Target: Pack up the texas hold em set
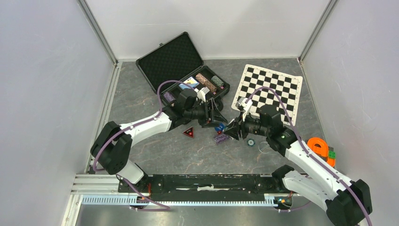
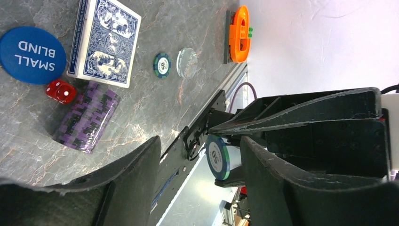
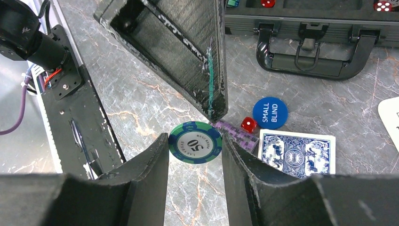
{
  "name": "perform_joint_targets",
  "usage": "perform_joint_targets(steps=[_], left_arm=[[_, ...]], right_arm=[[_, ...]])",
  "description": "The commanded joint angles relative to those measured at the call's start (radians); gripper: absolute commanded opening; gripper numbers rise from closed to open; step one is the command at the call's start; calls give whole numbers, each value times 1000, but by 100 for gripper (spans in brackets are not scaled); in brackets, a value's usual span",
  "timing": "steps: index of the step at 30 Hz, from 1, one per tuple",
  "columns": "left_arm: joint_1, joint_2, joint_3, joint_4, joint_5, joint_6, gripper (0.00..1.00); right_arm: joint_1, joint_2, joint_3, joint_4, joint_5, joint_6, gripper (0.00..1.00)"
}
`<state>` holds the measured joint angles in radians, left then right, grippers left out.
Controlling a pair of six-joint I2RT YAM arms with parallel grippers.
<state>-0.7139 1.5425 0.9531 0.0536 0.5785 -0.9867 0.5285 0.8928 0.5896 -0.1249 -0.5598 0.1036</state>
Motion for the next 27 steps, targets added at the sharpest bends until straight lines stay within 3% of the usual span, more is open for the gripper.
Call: perform_joint_targets(steps=[1, 8, 19, 27], left_arm=[[4, -22, 4, 69, 9, -49, 68], [-10, -12, -2, 72, 31, -55, 56], [-46, 22, 13, 66, 53, -51, 52], [-48, 34, 9, 61, 58, -44, 39]], right_arm=[[5, -11, 27, 2, 21, -27, 23], [5, -12, 32, 22, 52, -23, 23], [5, 12, 42, 30, 54, -29, 23], [5, 20, 46, 42, 43, -29, 22]])
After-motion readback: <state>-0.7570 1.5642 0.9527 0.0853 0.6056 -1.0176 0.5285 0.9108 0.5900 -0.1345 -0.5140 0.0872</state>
